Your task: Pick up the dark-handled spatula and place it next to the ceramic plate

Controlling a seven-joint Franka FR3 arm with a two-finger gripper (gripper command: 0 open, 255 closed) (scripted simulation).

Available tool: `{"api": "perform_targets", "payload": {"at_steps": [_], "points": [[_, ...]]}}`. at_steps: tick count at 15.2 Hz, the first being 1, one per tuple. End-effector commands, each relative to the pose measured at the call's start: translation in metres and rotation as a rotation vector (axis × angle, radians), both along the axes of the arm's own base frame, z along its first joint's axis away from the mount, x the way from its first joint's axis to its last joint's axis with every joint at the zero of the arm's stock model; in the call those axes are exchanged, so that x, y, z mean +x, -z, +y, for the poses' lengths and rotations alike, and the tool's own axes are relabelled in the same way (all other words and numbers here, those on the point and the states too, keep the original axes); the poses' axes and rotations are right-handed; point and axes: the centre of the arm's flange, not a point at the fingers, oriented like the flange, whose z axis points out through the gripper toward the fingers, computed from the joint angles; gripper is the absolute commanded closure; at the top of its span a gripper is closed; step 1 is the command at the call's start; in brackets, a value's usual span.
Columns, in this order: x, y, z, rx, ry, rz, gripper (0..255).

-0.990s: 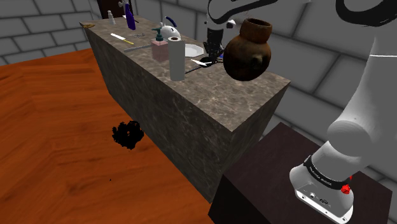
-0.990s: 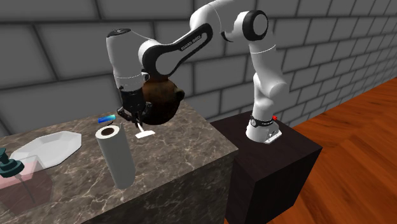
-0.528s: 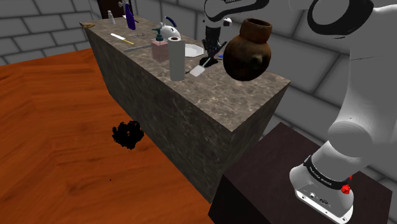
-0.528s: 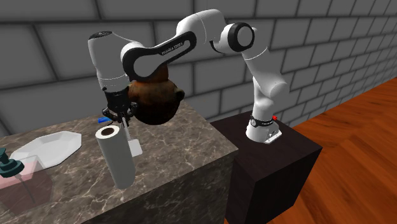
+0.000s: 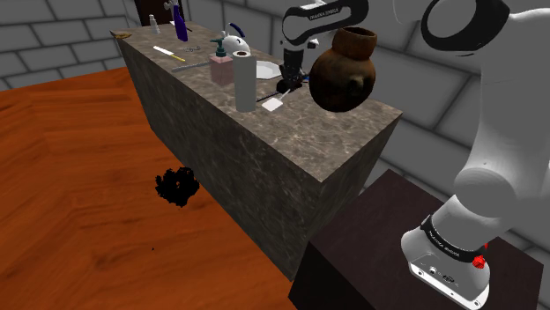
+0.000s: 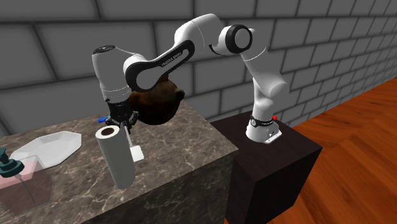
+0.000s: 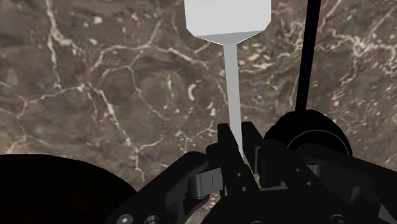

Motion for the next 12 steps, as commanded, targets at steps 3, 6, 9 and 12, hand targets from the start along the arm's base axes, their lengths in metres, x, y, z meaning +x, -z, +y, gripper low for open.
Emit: {"api": "perform_targets", "payload": {"at_steps": [3,6,9,12], "points": [[0.0,0.022,0.0,0.0,0.0,-0.001,255],[0.0,0.022,0.0,0.0,0.0,-0.001,255],[0.0,0.022,0.0,0.0,0.0,-0.001,255],[0.0,0.022,0.0,0.0,0.0,-0.001,0]]}}
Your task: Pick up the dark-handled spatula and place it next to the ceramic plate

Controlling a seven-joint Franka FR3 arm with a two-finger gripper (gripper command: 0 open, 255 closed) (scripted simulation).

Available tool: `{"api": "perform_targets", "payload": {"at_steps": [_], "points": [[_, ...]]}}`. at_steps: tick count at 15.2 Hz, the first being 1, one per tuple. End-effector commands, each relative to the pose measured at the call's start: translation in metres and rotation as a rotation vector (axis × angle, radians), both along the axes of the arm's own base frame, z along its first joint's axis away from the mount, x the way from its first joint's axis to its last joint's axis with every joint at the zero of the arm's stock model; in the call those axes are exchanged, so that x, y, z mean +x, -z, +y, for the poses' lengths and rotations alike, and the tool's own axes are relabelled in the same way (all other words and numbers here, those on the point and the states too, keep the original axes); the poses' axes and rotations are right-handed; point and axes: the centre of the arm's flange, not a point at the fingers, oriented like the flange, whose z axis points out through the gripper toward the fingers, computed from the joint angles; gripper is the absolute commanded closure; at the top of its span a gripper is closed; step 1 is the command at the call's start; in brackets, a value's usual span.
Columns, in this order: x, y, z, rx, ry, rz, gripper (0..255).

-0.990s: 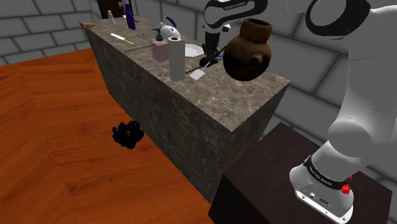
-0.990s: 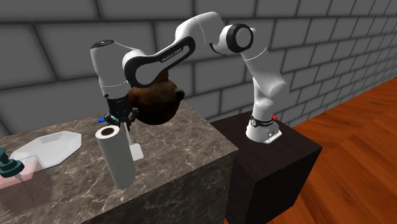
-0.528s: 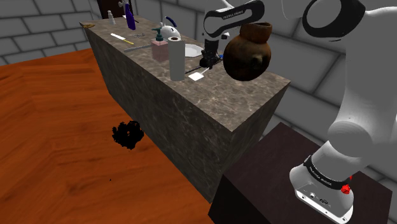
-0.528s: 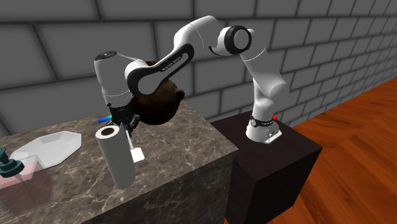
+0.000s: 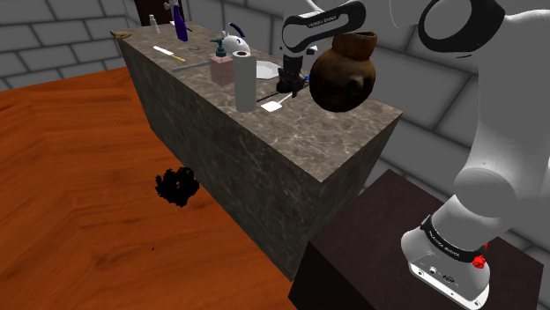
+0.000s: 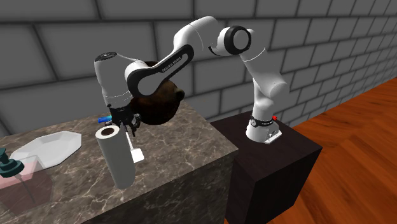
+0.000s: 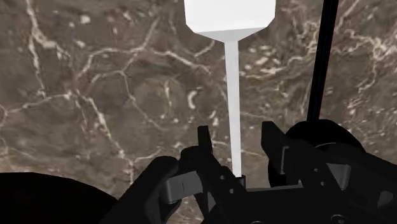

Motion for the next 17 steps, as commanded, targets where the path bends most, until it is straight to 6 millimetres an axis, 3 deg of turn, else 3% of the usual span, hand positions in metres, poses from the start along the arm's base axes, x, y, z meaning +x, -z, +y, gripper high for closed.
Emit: {"api": "perform_targets", "payload": {"at_steps": [1,5,9,17], "points": [[0.0,0.0,0.0,0.0,0.0,0.0,0],[0.0,0.0,0.0,0.0,0.0,0.0,0],[0.0,-0.05,0.003,0.0,0.0,0.0,0],[0.0,-0.05,0.003,0.0,0.0,0.0,0]]}}
